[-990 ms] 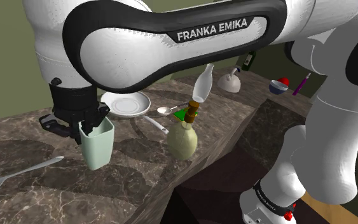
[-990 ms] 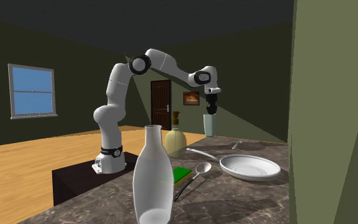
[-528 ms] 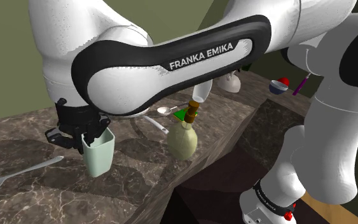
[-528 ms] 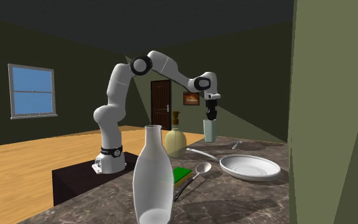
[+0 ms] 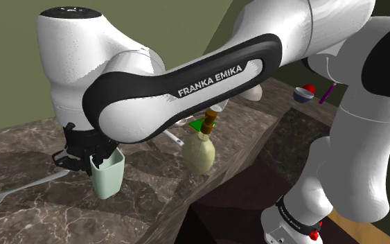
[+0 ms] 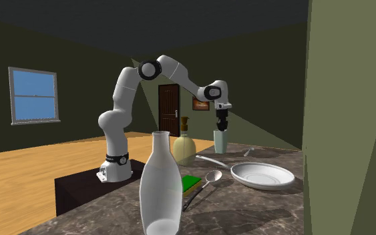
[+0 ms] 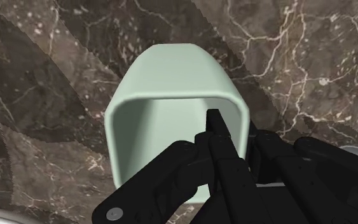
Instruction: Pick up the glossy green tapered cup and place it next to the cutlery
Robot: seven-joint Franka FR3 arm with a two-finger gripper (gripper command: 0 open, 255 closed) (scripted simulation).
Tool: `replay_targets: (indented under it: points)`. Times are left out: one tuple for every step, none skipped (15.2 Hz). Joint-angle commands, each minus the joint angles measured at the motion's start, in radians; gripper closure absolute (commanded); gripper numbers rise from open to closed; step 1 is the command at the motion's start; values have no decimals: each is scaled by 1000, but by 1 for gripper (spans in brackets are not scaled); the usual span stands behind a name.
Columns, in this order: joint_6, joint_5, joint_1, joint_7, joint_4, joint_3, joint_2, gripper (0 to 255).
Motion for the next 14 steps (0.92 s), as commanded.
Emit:
replay_targets:
  points:
    - [1, 0, 0, 0, -1, 0, 0, 255]
    - [1, 0, 0, 0, -1, 0, 0, 255]
    - [1, 0, 0, 0, -1, 0, 0, 255]
    - [1, 0, 0, 0, -1, 0, 0, 255]
    - [1, 0, 0, 0, -1, 0, 0, 255]
    - [1, 0, 0, 0, -1, 0, 0, 0]
    - [1, 0, 0, 0, -1, 0, 0, 0]
    - [1, 0, 0, 0, -1, 0, 0, 0]
    - [1, 0, 0, 0, -1, 0, 0, 0]
    - [1, 0, 0, 0, -1, 0, 0, 0]
    - [1, 0, 0, 0, -1, 0, 0, 0]
    - [-27, 7, -1, -4, 13, 3, -15, 0]
    - [-55, 15, -2, -9, 29, 6, -29, 0]
    - [-84, 21, -3, -13, 46, 8, -41, 0]
